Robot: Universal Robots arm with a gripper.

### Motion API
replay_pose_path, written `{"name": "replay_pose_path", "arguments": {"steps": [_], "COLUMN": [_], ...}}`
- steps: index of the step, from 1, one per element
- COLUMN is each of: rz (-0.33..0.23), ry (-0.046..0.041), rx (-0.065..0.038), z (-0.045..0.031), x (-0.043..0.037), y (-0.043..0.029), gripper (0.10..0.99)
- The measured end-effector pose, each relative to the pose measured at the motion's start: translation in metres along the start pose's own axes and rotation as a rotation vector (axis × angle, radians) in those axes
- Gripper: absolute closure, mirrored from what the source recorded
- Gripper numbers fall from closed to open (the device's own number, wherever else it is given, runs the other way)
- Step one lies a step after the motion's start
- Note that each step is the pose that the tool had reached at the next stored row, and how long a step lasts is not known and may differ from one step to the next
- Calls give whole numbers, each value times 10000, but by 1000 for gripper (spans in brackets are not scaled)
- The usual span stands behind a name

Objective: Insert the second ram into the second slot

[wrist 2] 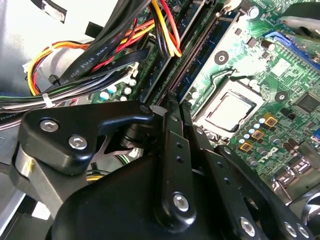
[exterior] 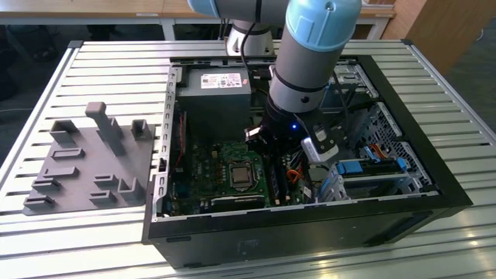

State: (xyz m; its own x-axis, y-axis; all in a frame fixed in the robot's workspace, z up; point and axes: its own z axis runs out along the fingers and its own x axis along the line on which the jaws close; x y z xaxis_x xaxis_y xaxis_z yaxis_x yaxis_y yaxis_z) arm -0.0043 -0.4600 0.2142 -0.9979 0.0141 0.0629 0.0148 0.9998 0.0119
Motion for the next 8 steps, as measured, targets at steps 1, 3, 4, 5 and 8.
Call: {"name": "replay_pose_path", "arguments": {"steps": [1,3,4,5,8], "rz": [1,1,0,0,2], "ry": [0,0,0,0,0], "rx": [-1,-3,-8,-9,-12], "z": [2,2,-4,-17,-37], "x": [0,0,0,1,2], "y": [0,0,0,1,1], "gripper": [949,949,949,949,949]}}
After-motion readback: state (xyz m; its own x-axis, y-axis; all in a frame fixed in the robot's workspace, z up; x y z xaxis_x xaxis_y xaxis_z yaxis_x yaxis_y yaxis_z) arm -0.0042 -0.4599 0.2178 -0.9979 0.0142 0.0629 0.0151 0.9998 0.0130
